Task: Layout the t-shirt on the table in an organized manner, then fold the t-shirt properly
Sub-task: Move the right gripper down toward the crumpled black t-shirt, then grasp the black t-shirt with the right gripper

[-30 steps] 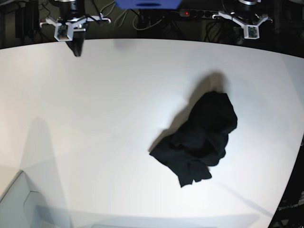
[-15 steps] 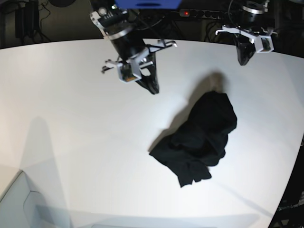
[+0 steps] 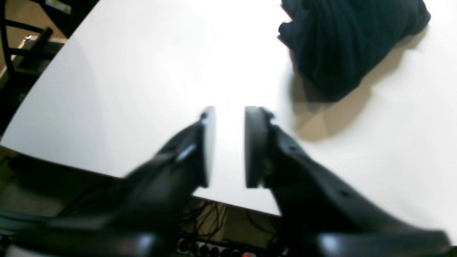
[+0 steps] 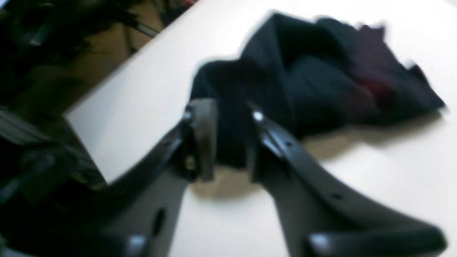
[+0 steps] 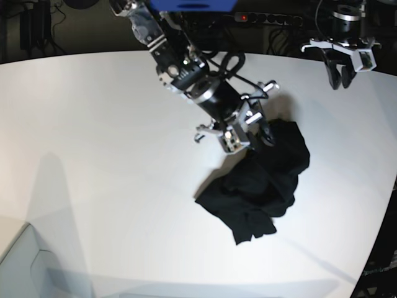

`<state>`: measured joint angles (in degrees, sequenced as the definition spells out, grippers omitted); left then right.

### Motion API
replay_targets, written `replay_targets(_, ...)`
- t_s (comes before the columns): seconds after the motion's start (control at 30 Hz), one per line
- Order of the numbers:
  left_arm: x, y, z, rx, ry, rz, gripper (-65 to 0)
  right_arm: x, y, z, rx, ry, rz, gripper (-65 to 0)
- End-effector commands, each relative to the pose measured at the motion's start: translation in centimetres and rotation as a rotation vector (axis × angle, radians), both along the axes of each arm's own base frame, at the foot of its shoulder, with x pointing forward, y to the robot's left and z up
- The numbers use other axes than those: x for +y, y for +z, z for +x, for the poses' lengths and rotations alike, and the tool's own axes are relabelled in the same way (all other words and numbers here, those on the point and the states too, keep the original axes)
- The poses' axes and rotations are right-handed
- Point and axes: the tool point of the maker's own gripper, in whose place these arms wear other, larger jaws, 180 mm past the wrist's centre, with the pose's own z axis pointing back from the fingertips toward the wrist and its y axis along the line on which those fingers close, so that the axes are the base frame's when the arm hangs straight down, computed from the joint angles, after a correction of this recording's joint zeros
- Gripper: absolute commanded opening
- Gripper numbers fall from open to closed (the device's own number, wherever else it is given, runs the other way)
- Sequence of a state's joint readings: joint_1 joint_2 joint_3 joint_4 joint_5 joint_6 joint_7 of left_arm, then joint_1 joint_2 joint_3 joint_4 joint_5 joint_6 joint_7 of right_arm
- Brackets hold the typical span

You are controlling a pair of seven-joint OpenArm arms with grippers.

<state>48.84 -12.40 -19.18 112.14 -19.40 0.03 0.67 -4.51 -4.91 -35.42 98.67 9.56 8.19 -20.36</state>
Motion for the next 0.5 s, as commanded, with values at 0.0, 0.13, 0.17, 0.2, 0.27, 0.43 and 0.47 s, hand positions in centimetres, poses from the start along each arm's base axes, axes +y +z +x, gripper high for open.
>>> replay_targets(0.0, 0.1, 0.9, 0.1, -0.031, -0.003, 0.010, -46.4, 0.6, 1.7, 1.0, -0.036, 0.008, 0.051, -44.8)
replay_targets(0.13, 0.2, 0.9, 0.0, -0.027, 0.001, 0.012, -43.1, 1.4, 0.8, 3.9, 0.010, 0.034, 0.073, -35.4)
replay_targets(0.17, 0.2, 0.9, 0.0, -0.027, 0.001, 0.012, -43.1, 1.5, 0.3, 4.6, 0.028, 0.038, 0.073, -34.0)
replay_targets(0.2, 0.2, 0.9, -0.1, -0.027, 0.003, 0.012, -43.0, 1.6, -0.4, 5.3, 0.052, 0.040, 0.072, -33.3)
replay_targets(0.27, 0.2, 0.9, 0.0, -0.030, 0.003, 0.012, -43.0, 1.5, -1.4, 7.1, 0.094, 0.032, 0.074, -33.2)
replay_targets(0.43, 0.2, 1.0, 0.1, -0.034, 0.003, 0.012, -43.0, 0.5, -2.1, 10.1, 0.173, -0.006, 0.123, -32.9)
replay_targets(0.47, 0.2, 1.0, 0.1, -0.034, 0.003, 0.012, -43.0, 0.5, -2.2, 10.3, 0.184, -0.008, 0.130, -32.9)
